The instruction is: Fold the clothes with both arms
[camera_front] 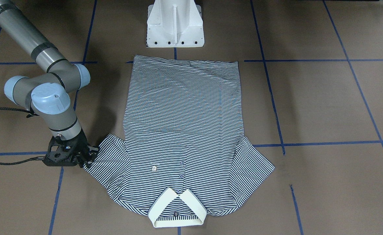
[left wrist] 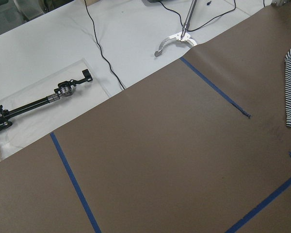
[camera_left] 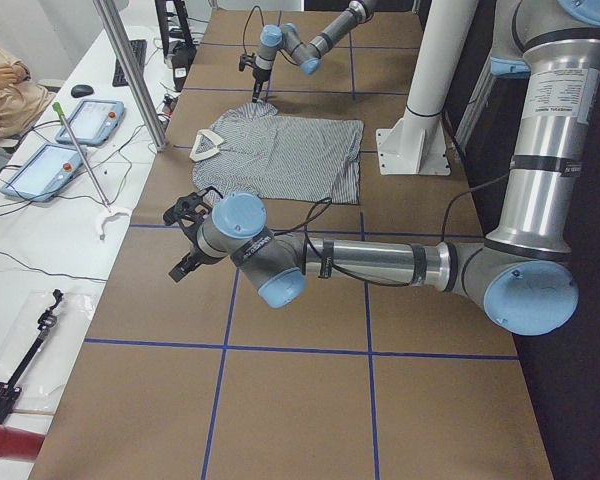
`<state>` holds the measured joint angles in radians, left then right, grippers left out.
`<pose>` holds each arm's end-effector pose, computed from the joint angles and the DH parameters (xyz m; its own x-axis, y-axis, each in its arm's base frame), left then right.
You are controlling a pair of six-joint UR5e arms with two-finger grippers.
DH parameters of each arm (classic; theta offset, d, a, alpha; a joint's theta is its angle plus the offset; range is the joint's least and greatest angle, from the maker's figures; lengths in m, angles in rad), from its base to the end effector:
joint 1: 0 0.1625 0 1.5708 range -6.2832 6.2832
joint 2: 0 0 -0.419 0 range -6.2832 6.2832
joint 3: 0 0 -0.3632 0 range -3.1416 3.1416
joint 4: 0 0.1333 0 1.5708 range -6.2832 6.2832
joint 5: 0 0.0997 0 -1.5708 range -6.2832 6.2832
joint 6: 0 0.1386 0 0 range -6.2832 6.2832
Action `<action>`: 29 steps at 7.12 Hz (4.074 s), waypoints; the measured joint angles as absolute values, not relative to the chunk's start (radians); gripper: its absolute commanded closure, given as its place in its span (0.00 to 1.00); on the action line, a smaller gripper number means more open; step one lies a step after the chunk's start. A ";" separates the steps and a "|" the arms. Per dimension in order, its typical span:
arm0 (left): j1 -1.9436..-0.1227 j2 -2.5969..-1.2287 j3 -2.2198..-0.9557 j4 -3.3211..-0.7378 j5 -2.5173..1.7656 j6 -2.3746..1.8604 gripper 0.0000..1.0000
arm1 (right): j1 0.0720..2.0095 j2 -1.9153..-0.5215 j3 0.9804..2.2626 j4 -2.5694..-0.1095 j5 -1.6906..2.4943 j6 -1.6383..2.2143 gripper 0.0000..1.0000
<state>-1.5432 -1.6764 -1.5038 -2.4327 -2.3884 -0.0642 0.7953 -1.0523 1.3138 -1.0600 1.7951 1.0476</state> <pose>-0.0172 -0.5440 0.5459 0.6677 0.5493 -0.5025 0.0257 0.6576 0.7530 -0.4338 -0.5889 0.4598 0.7280 0.0467 0.6840 -0.2584 0.9428 0.2106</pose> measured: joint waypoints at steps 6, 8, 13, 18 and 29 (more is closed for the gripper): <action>-1.543 -1.675 -1.502 -2.433 -2.388 -0.063 0.00 | 0.739 -0.822 1.322 -1.305 1.689 1.234 1.00; -1.543 -1.675 -1.501 -2.433 -2.388 -0.063 0.00 | 0.673 -0.678 1.218 -1.359 1.584 1.386 1.00; -1.538 -1.674 -1.497 -2.430 -2.388 -0.066 0.00 | 0.627 -0.585 1.109 -1.357 1.504 1.412 0.00; -1.341 -1.690 -1.502 -2.476 -2.370 -0.338 0.26 | 0.835 -0.814 1.366 -1.355 1.819 0.978 0.00; -0.843 -2.076 -1.185 -2.468 -1.777 -1.006 0.41 | 1.399 -1.311 1.557 -1.349 2.377 0.135 0.00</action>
<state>-0.8427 -2.0757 -1.1849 -2.4679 -1.7770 -1.0062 1.3985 -1.3111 1.5570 -1.3493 2.3769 0.1353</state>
